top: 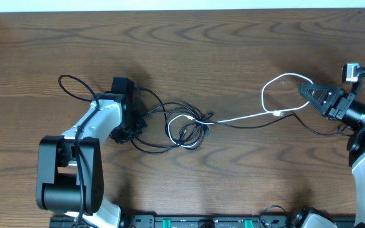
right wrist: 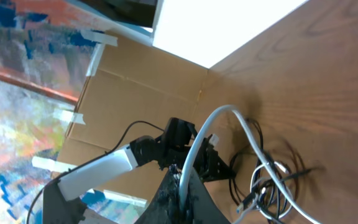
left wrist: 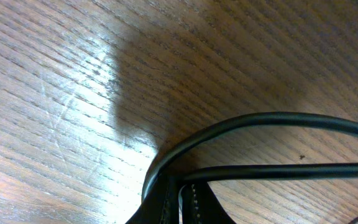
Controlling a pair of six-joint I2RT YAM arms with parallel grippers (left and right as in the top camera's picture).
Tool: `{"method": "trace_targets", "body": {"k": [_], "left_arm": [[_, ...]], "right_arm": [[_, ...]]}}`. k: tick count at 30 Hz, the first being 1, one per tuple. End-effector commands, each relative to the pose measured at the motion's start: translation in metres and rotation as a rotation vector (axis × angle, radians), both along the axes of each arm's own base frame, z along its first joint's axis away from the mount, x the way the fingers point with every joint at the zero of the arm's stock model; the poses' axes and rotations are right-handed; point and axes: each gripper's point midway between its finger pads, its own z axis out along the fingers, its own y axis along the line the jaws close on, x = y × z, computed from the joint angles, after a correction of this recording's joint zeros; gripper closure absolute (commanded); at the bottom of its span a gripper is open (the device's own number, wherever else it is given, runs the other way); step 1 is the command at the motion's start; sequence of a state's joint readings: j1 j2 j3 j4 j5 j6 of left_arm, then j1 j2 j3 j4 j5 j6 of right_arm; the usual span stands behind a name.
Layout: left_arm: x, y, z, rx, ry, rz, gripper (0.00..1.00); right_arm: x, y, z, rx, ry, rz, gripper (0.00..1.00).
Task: Untangle cables
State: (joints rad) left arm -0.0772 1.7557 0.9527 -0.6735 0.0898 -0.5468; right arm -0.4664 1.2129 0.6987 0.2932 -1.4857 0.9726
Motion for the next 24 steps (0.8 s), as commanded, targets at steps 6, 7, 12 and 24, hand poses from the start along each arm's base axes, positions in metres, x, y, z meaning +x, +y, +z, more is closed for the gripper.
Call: {"method": "trace_targets", "body": {"k": [6, 7, 12, 24], "left_arm": [[-0.04, 0.031, -0.032, 0.134, 0.148, 0.025, 0.92], [-0.04, 0.031, -0.032, 0.134, 0.148, 0.025, 0.92], [-0.04, 0.031, -0.032, 0.134, 0.148, 0.025, 0.92], [-0.04, 0.031, -0.034, 0.134, 0.143, 0.025, 0.92]], "right_arm": [[0.003, 0.004, -0.039, -0.098, 0.048, -0.08, 0.99], [0.005, 0.002, -0.05, -0.124, 0.088, -0.113, 0.98], [0.004, -0.012, -0.108, -0.325, 0.285, -0.256, 0.98], [-0.024, -0.016, -0.175, -0.68, 0.544, -0.31, 0.99]]}}
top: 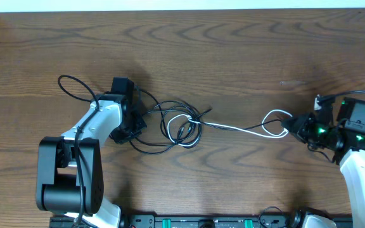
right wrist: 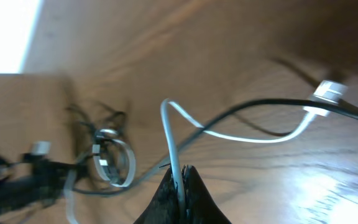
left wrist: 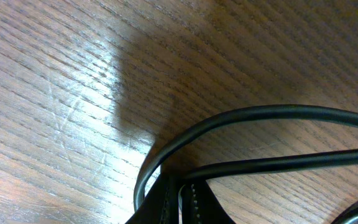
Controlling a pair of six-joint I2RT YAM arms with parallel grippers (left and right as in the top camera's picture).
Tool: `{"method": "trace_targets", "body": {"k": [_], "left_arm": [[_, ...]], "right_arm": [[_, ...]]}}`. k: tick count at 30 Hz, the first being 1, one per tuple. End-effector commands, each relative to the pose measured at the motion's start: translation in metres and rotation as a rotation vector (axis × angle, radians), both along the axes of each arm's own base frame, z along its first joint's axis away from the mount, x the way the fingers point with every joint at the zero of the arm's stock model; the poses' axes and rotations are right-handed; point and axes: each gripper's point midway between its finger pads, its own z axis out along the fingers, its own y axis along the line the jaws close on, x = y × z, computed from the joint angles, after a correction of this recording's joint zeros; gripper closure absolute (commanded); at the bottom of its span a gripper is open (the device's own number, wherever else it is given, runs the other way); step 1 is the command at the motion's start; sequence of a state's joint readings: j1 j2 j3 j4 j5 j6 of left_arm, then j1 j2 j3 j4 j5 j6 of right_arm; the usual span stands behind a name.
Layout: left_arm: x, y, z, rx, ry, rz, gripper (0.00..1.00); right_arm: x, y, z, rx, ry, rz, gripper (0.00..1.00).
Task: Untangle cables
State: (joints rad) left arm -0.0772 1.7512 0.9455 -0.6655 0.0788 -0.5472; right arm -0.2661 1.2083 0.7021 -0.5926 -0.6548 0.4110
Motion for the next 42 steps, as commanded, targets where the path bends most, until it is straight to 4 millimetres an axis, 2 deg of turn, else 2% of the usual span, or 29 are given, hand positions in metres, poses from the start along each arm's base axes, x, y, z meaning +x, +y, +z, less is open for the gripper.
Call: {"method": "trace_targets", "body": {"k": [1, 4, 6, 10, 14, 15, 16, 17, 21, 24, 27, 32, 38, 42], "left_arm": [[-0.04, 0.029, -0.033, 0.123, 0.149, 0.021, 0.92], [-0.036, 0.029, -0.03, 0.12, 0.139, -0.023, 0.92], [-0.029, 0.028, -0.02, 0.117, 0.122, -0.067, 0.92], [-0.007, 0.025, 0.024, 0.102, 0.021, -0.075, 0.92], [0.012, 0.002, 0.069, -0.025, -0.145, -0.078, 0.92], [0.015, -0.002, 0.077, -0.052, -0.18, -0.081, 0.92], [0.02, -0.012, 0.097, -0.107, -0.26, -0.091, 0.92], [0.022, -0.015, 0.107, -0.122, -0.296, -0.095, 0.92], [0.022, -0.014, 0.131, -0.113, -0.38, -0.119, 0.93], [0.017, 0.003, 0.135, -0.015, -0.382, -0.107, 0.92], [0.007, 0.026, 0.13, 0.11, -0.332, -0.075, 0.92], [-0.017, 0.068, 0.124, 0.336, -0.222, 0.08, 0.92], [-0.025, 0.078, 0.117, 0.363, -0.186, 0.149, 0.92], [-0.027, 0.079, 0.113, 0.354, -0.176, 0.157, 0.92]], "right_arm": [[-0.003, -0.008, -0.011, -0.153, 0.025, 0.009, 0.99], [-0.007, -0.002, -0.011, -0.172, 0.045, 0.033, 0.99], [-0.007, 0.001, -0.002, -0.199, 0.04, 0.072, 0.99], [-0.007, -0.001, 0.029, -0.298, 0.077, 0.138, 0.99], [-0.008, 0.007, 0.053, -0.328, 0.107, 0.23, 0.99], [-0.009, 0.007, 0.055, -0.339, 0.118, 0.239, 0.99], [-0.008, 0.003, 0.057, -0.386, 0.15, 0.247, 0.99], [-0.005, -0.001, 0.057, -0.425, 0.165, 0.245, 0.99], [0.006, -0.018, 0.055, -0.538, 0.196, 0.216, 0.99], [0.011, -0.039, 0.055, -0.637, 0.237, 0.157, 0.99], [0.014, -0.056, 0.055, -0.723, 0.272, 0.113, 0.99], [0.01, -0.076, 0.05, -0.804, 0.354, 0.025, 0.99], [0.002, -0.089, 0.04, -0.864, 0.449, -0.005, 0.99], [0.005, -0.072, 0.029, -0.774, 0.446, 0.067, 0.99]]}}
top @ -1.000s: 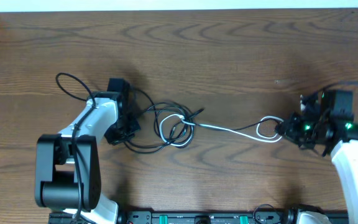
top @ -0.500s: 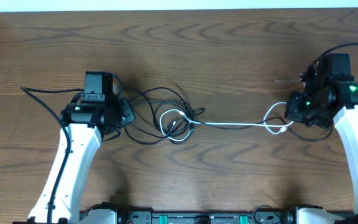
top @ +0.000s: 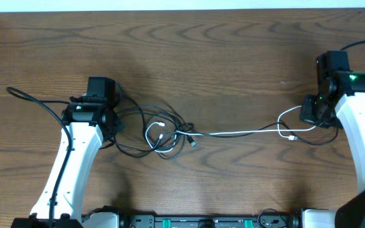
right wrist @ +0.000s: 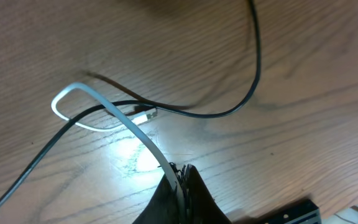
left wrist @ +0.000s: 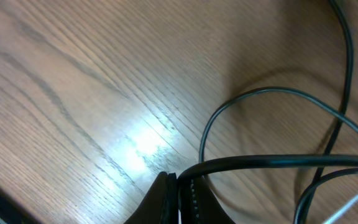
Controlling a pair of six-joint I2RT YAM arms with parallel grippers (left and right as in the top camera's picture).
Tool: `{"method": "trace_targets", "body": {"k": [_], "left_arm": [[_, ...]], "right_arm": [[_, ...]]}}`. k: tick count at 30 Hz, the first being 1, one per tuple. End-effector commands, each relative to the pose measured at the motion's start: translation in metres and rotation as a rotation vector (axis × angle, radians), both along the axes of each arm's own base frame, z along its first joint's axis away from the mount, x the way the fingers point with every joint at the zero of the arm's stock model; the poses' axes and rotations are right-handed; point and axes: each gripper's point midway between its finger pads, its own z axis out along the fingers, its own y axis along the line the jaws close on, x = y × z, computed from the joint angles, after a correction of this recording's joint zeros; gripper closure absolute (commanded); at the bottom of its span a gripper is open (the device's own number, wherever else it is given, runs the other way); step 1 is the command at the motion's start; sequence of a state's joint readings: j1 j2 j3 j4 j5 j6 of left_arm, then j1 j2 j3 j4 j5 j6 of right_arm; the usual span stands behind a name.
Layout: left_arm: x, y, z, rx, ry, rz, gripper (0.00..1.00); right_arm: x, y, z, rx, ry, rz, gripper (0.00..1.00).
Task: Untangle cables
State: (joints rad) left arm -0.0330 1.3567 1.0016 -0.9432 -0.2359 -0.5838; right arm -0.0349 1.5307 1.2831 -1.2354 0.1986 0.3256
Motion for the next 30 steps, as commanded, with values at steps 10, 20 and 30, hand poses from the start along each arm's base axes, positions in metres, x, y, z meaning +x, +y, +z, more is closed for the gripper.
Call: {"method": "trace_targets", "body": {"k": [10, 20, 30], "left_arm": [[0.004, -0.071, -0.027, -0.391, -0.007, -0.139, 0.92], [-0.001, -0.108, -0.03, -0.495, 0.006, -0.244, 0.43], [-0.003, -0.145, -0.025, -0.584, 0.001, -0.285, 0.42]], "right_arm": [[0.036, 0.106, 0.015, 0.583, -0.156, 0.313, 0.99], [0.046, 0.138, 0.004, 0.629, -0.216, 0.415, 0.99], [0.054, 0.154, -0.014, 0.627, -0.272, 0.474, 0.99]]}}
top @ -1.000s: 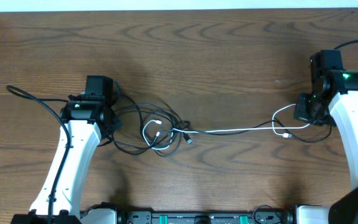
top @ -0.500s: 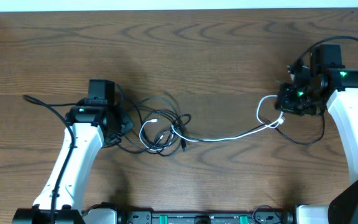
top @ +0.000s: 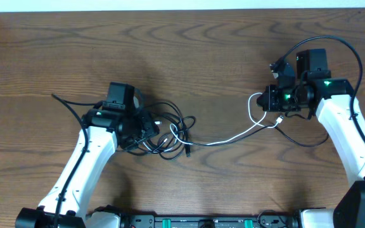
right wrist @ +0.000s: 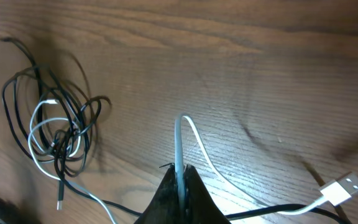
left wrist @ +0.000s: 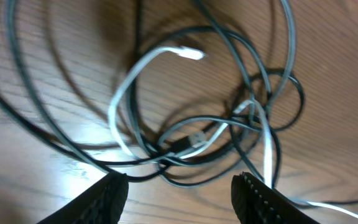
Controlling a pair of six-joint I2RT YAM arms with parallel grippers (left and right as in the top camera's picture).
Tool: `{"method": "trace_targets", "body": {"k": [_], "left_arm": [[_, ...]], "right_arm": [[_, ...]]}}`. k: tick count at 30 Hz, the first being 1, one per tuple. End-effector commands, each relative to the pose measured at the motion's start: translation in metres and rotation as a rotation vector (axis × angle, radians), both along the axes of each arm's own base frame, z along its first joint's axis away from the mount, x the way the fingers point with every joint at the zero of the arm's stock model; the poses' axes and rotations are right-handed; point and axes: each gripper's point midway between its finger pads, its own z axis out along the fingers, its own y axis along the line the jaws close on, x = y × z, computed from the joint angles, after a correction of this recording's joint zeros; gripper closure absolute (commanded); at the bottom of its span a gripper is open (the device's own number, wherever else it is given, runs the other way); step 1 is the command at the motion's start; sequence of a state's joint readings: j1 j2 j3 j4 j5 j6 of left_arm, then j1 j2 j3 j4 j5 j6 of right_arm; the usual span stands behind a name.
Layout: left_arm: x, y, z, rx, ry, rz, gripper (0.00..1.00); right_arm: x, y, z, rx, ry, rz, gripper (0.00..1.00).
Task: Untangle cables
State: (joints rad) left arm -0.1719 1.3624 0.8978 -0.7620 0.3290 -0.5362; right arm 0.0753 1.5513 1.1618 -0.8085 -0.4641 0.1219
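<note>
A tangle of black and white cables point(top: 170, 132) lies left of the table's middle, seen close in the left wrist view as the knot point(left wrist: 191, 140). My left gripper point(top: 146, 130) hangs just over the knot's left side, open point(left wrist: 182, 208), nothing between its fingers point(left wrist: 107, 199). From the tangle a white cable point(top: 233, 136) runs right to my right gripper point(top: 268, 101), shut on it point(right wrist: 179, 182). The cable's white USB plug point(right wrist: 344, 186) lies loose beside it. A black cable point(top: 353, 54) loops round the right arm.
A black cable end point(top: 59, 100) trails out left of the left arm. The back edge of the table point(top: 182, 10) runs along the top. Bare wood point(top: 189, 57) lies behind the tangle and between the arms.
My left gripper has let go of the black cable and moved right; it now stands open over the tangle. My right gripper, still holding the white cable, has moved left and further back.
First my left gripper was shut on a black cable beside the tangle, my right holding the white cable at the far right. Then the left held it further left, the white cable stretched out. Now the left is open over the knot and the white cable hangs slack.
</note>
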Motion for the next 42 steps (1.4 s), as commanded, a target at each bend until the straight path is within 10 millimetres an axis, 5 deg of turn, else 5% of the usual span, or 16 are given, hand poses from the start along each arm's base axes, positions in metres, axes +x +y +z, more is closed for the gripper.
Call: {"method": "trace_targets", "body": {"k": [1, 7, 14, 16, 17, 18, 19, 25, 32, 37, 42], "left_arm": [[-0.003, -0.014, -0.002, -0.038, 0.027, 0.022, 0.42], [0.006, -0.035, -0.01, -0.055, 0.026, 0.041, 0.42], [0.012, -0.057, -0.041, -0.049, 0.071, 0.002, 0.43], [0.014, -0.062, -0.047, -0.05, 0.071, -0.009, 0.58], [0.016, -0.064, -0.047, -0.057, 0.066, -0.011, 0.81], [0.018, -0.064, -0.046, -0.062, 0.057, -0.01, 0.92], [0.021, -0.064, -0.044, -0.066, 0.046, -0.008, 0.93], [0.035, -0.078, 0.004, -0.183, -0.073, -0.068, 0.93], [0.034, -0.083, 0.077, -0.275, -0.281, -0.097, 0.93], [0.026, -0.08, 0.116, -0.311, -0.397, -0.103, 0.92], [0.02, -0.078, 0.128, -0.354, -0.388, -0.033, 0.93]], "right_arm": [[-0.007, 0.008, -0.01, 0.014, 0.018, 0.027, 0.99], [-0.013, 0.01, -0.019, 0.012, 0.038, 0.033, 0.99], [-0.015, 0.01, -0.019, 0.011, 0.049, 0.034, 0.99], [-0.017, 0.01, -0.02, 0.01, 0.056, 0.033, 0.99], [-0.018, 0.01, -0.02, 0.01, 0.058, 0.033, 0.99], [-0.019, 0.009, -0.021, 0.01, 0.063, 0.034, 0.99], [-0.019, 0.009, -0.021, 0.009, 0.066, 0.034, 0.99], [-0.023, 0.009, -0.022, 0.01, 0.082, 0.035, 0.96], [-0.027, 0.035, -0.005, 0.151, 0.011, 0.195, 0.3], [-0.029, 0.059, 0.02, 0.316, -0.081, 0.323, 0.22], [-0.05, 0.089, 0.065, 0.6, -0.209, 0.532, 0.23]]}}
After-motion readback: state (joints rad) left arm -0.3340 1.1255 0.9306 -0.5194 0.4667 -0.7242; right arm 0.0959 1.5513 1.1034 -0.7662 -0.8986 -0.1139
